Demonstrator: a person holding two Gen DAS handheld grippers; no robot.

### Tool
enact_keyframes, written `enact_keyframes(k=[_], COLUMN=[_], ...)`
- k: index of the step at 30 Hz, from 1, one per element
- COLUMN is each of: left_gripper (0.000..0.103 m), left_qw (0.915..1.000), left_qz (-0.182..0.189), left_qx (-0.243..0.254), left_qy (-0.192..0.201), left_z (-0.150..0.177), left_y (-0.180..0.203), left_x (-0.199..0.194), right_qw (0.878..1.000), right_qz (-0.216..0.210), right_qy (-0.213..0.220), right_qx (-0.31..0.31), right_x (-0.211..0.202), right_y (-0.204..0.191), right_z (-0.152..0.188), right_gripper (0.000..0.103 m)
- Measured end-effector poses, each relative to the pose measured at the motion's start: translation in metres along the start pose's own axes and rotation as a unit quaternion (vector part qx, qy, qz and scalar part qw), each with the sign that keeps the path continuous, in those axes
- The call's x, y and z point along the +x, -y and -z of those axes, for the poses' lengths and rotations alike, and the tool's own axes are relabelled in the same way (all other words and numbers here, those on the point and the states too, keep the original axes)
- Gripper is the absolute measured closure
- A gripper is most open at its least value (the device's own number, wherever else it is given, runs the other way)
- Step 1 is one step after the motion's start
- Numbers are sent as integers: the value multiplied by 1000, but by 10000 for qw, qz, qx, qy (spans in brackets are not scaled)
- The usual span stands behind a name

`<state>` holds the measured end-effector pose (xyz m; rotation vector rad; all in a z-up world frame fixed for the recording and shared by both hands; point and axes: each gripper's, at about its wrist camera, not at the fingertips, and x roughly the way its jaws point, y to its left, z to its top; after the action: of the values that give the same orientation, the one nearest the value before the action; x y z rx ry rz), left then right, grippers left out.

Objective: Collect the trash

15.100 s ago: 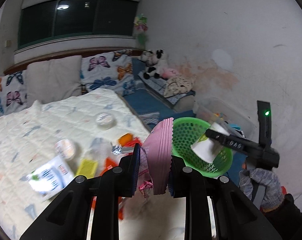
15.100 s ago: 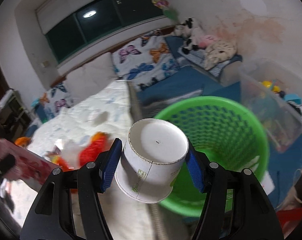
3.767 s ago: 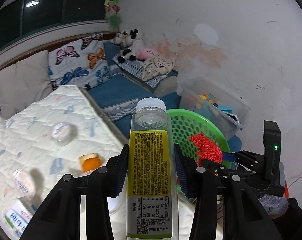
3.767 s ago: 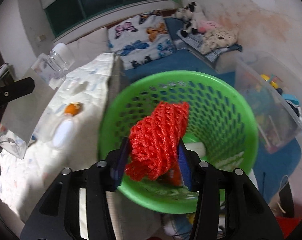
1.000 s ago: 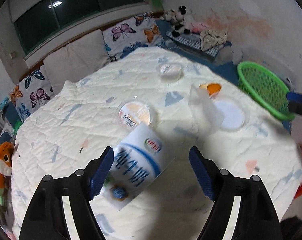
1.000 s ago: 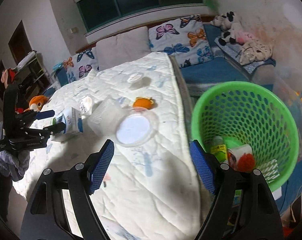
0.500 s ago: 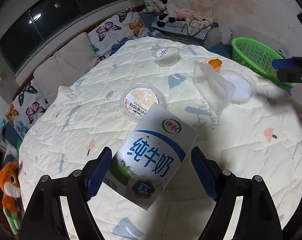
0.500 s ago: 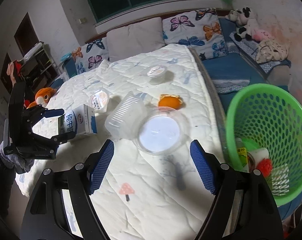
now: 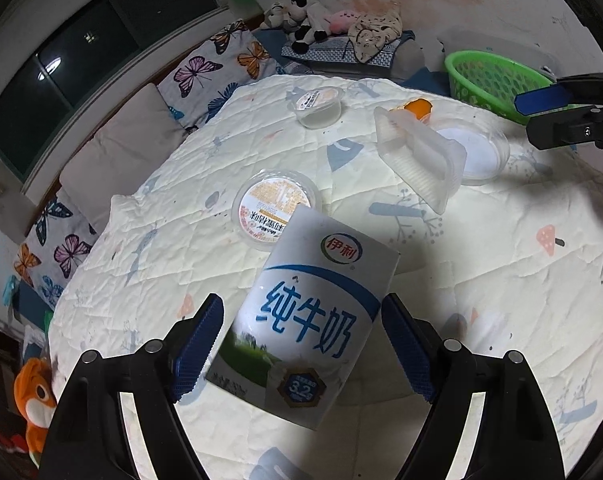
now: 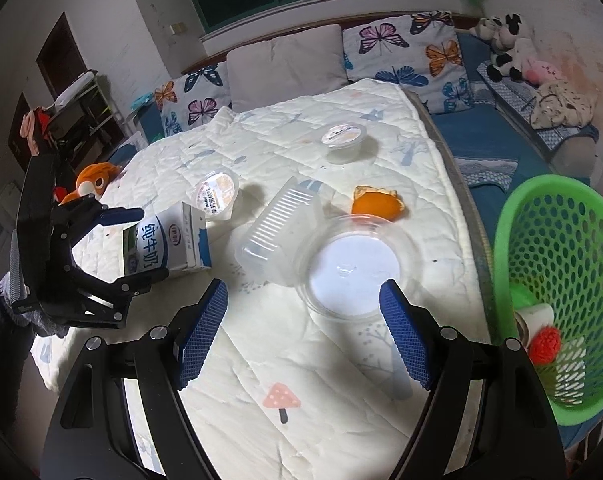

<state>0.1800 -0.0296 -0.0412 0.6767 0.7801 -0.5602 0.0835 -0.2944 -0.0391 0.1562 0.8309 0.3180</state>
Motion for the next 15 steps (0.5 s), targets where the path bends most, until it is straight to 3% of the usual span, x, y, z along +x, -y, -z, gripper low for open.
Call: enact_keyframes(k=[15], left_gripper=[26], left_qw=[10000], left_qz=[47], left_qx=[-40], left_qy=[6], left_z=[3], left_y=[0], left_x=[8], right_qw=[9990], right_qz=[-301], right_qy=[-248], right_qx=[235], right_x=[31], right_y=[-3], right_z=[-12], right_gripper=[25])
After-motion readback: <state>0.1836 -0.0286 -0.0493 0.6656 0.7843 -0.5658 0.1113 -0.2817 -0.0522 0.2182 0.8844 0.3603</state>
